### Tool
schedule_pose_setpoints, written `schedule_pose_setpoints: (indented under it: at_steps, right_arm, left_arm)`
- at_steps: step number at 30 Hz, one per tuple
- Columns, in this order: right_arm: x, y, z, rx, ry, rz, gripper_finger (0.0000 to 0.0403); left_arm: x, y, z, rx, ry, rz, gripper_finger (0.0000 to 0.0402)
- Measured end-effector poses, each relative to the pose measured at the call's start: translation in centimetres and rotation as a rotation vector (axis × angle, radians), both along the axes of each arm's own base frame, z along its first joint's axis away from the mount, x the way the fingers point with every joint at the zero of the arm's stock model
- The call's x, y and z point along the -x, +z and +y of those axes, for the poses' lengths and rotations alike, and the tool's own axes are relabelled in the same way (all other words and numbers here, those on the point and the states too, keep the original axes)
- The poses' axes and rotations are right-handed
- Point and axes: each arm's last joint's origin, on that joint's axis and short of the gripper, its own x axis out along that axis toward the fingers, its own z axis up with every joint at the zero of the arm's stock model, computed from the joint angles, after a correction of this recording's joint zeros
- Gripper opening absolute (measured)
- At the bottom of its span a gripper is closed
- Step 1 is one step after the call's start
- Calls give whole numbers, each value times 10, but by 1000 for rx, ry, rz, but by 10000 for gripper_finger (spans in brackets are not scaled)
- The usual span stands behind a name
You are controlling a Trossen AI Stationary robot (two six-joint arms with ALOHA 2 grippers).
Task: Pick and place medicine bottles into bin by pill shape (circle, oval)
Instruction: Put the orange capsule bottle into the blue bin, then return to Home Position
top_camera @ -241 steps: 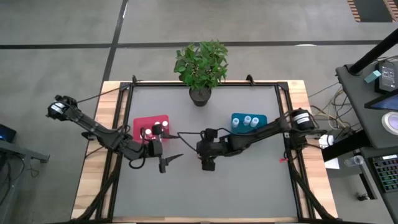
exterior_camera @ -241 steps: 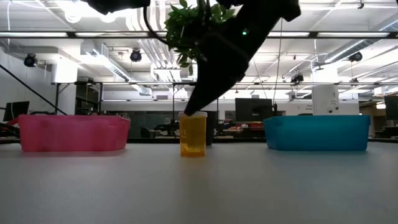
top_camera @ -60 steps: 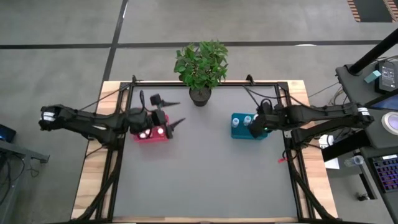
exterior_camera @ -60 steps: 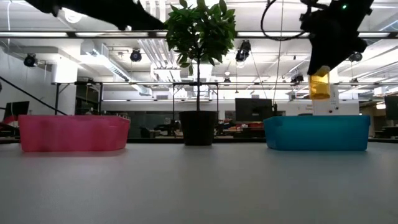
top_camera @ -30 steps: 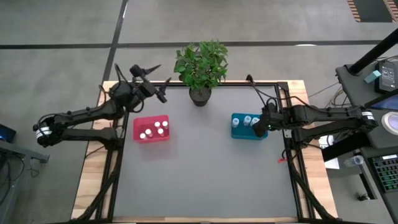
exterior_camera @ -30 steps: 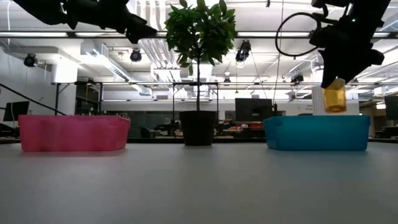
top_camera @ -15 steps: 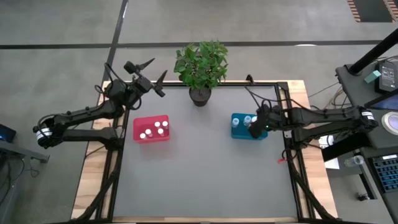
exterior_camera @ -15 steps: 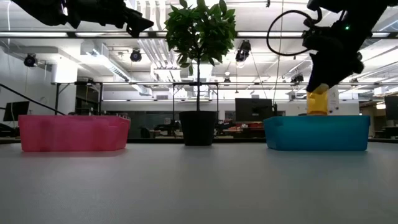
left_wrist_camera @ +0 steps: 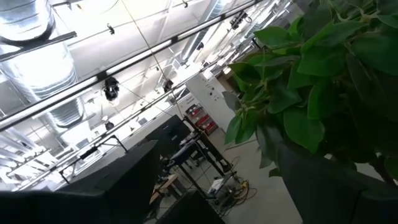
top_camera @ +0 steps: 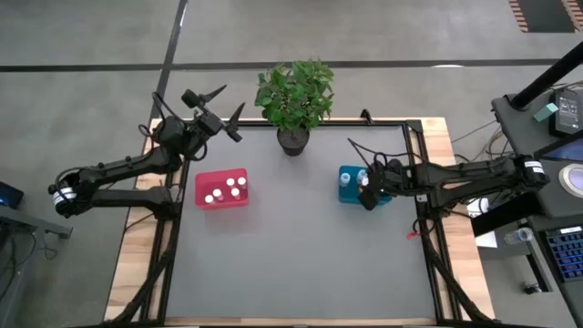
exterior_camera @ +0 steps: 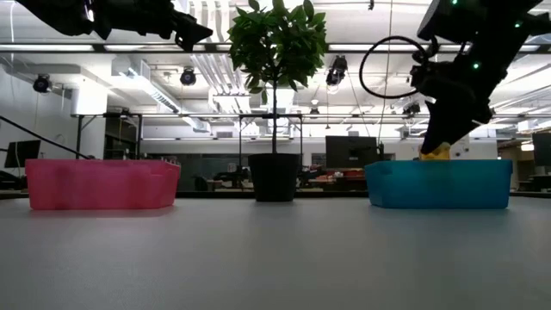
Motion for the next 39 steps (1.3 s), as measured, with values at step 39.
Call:
schedule_pose_setpoints:
  at_steps: [39]
  right_arm:
    - [-17,38,0,213,243,-196,265]
  left_arm:
    - [-45,-27,-83,509,-677,34,303]
